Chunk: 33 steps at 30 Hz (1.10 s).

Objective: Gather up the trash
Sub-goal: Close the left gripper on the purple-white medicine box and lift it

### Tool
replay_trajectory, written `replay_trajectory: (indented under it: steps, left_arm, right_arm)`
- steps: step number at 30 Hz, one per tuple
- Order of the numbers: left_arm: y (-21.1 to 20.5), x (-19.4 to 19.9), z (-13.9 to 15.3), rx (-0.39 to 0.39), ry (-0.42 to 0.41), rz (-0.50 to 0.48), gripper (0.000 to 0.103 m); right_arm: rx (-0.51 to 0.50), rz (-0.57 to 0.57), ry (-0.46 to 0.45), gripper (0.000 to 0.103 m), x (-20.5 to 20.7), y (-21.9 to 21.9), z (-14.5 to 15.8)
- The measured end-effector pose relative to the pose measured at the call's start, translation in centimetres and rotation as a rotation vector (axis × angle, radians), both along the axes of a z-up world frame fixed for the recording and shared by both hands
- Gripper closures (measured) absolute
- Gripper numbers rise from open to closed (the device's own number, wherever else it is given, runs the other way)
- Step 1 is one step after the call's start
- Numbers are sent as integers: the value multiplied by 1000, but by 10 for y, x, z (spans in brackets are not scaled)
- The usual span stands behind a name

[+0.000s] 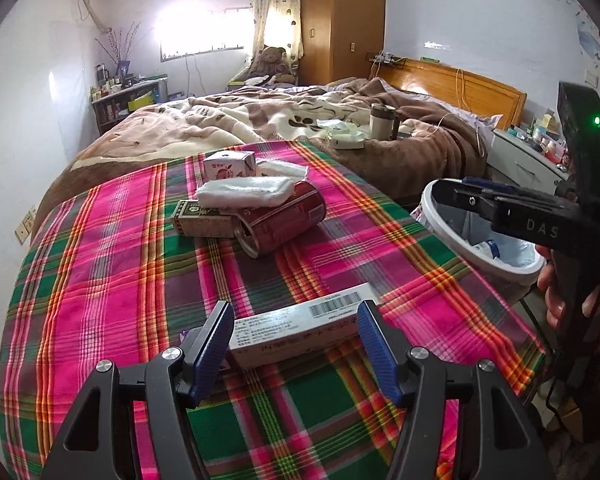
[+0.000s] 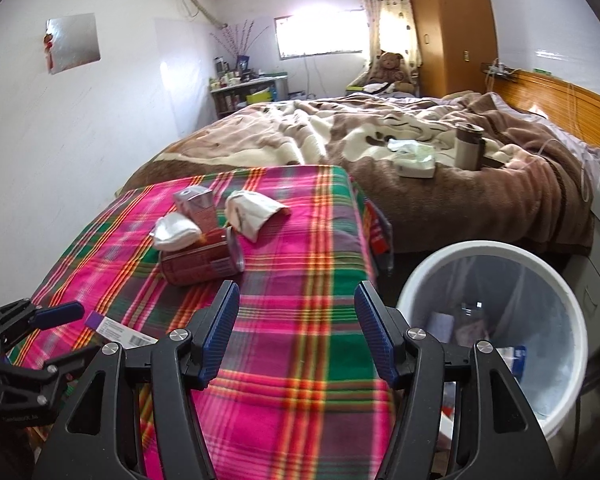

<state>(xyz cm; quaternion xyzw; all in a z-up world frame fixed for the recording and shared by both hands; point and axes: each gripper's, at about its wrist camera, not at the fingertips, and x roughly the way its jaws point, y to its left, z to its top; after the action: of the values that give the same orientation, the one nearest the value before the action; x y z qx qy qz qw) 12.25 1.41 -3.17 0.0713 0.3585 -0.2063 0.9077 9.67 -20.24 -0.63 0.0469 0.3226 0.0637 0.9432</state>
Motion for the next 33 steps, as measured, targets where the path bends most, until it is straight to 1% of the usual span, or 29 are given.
replay_trajectory:
  steps: [3, 6, 9, 11, 15, 16, 18, 19, 20, 23, 24, 26, 30, 33]
  left_arm:
    - [0, 10, -8, 26, 20, -26, 39]
    - [-7, 21, -19, 77, 50, -70, 38]
    - [-20, 21, -26, 170, 20, -151, 33]
    - [-25, 23, -28, 196, 15, -185, 33]
    - [-26, 33, -30, 200, 37, -207, 33]
    - [-26, 36, -32, 214, 42, -202, 33]
    - [-27, 40, -40, 273, 47, -179, 33]
    - [-25, 43, -43, 286, 57, -170, 33]
    - [-23, 45, -45, 282, 67, -163, 33]
    - [-12, 53, -48, 201, 118, -139, 34]
    - [-8, 56, -49, 175, 127, -122, 38]
    - [-2, 57, -48, 153, 130, -101, 44]
    - [14, 57, -45, 112, 136, -63, 52]
    - [30, 55, -44, 73, 147, -15, 52]
  right_arm:
    - [-3, 18, 5, 41, 6, 11, -1]
    - [-13, 28, 14, 41, 12, 18, -2]
    - [-16, 27, 17, 41, 15, 21, -1]
    - [-16, 20, 23, 41, 19, 22, -2]
    - [-13, 20, 32, 41, 25, 24, -3]
    - [-15, 21, 36, 41, 26, 25, -3]
    - [-17, 28, 44, 41, 31, 26, -4]
    - [-16, 34, 50, 41, 34, 27, -6]
    - [-15, 40, 56, 41, 37, 28, -7]
    - [1, 47, 80, 41, 47, 32, -12]
    - [9, 48, 88, 41, 50, 32, -14]
    - [22, 47, 102, 41, 55, 34, -16]
    - [32, 57, 114, 41, 60, 40, -19]
    - [17, 78, 121, 41, 64, 49, -22]
